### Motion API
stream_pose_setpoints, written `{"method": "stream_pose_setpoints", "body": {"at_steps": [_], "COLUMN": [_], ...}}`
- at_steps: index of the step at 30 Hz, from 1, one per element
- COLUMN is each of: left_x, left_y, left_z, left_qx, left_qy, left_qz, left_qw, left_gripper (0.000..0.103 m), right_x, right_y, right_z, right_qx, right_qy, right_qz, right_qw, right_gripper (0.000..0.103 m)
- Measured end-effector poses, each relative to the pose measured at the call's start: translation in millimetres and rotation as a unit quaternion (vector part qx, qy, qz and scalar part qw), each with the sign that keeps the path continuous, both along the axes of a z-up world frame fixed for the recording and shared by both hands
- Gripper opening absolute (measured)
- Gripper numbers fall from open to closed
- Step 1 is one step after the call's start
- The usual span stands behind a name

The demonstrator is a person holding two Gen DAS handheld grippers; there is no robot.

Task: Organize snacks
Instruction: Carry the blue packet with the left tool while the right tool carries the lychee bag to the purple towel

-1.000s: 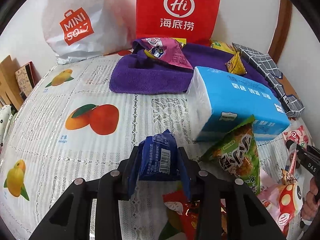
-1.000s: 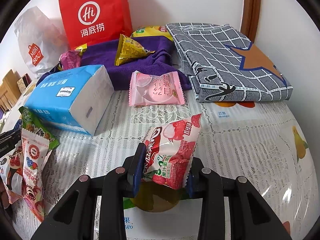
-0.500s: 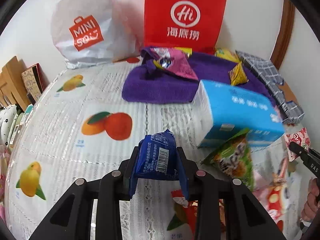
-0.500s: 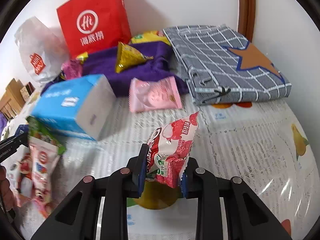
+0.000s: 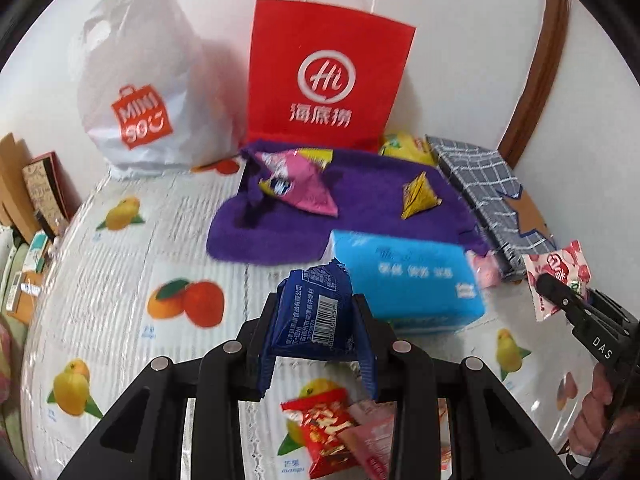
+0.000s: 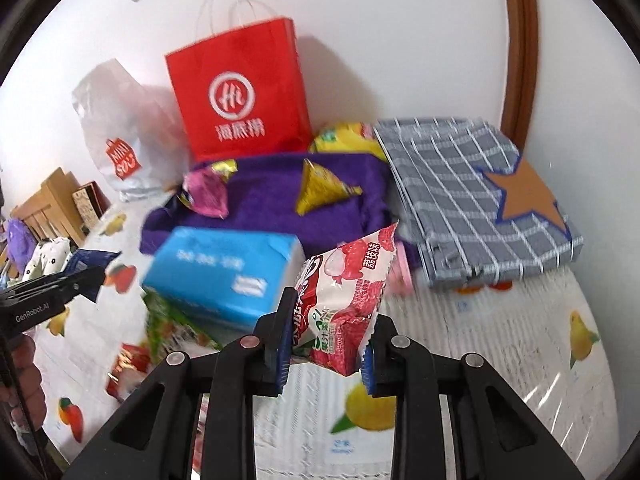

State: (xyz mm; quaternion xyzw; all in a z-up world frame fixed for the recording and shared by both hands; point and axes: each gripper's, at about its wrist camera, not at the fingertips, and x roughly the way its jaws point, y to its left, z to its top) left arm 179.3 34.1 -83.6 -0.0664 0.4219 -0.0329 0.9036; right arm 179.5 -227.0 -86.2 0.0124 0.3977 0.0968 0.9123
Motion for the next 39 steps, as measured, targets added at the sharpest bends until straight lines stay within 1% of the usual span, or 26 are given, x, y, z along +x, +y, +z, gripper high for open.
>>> {"method": "stream_pose_setpoints", "body": {"at_steps": [4, 6, 10, 14, 22, 26, 29, 33, 36, 39], "left_x": [11, 17, 31, 48, 87, 107, 126, 145, 156, 166], "left_y": [1, 0, 3, 8, 11, 12, 14, 18, 19, 23], "left_z": [16, 25, 42, 53, 59, 51, 42, 38, 25, 5], "left_qx": [-0.012, 0.004, 0.015, 0.026, 0.042, 0.043, 0.039, 0.031, 0.027, 0.029], "left_qy": [-0.002, -0.009, -0.022, -0.032, -0.035, -0.03, -0.018, -0.02, -0.016, -0.005], "left_qz": [-0.005, -0.001, -0.001, 0.004, 0.008, 0.009, 0.01, 0.016, 0.014, 0.02], "left_qw": [0.9999, 0.9999, 0.9997, 0.9992, 0.9985, 0.9986, 0.999, 0.9992, 0.9994, 0.9994], "left_gripper": [0.032, 0.032, 0.032, 0.032, 0.032, 0.032, 0.032, 0.032, 0.032, 0.032], "right_x": [12, 20, 45, 69, 117, 139, 152, 169, 179, 189], "right_y": [11, 17, 24, 30, 40, 40, 38, 33, 32, 31], "right_z": [22, 30, 41, 47, 48, 43, 36, 28, 16, -4], "right_qx": [-0.011, -0.014, -0.015, -0.013, -0.012, -0.013, -0.015, -0.016, -0.014, -0.013], "right_qy": [-0.016, -0.02, -0.025, -0.029, -0.029, -0.022, -0.014, -0.009, 0.002, 0.027], "right_qz": [0.006, 0.009, 0.01, 0.016, 0.019, 0.02, 0.02, 0.015, 0.018, 0.026], "right_qw": [1.0, 1.0, 1.0, 0.999, 0.999, 0.999, 1.0, 1.0, 1.0, 0.999], "right_gripper": [0.028, 0.028, 0.028, 0.028, 0.028, 0.028, 0.028, 0.028, 0.028, 0.028]}}
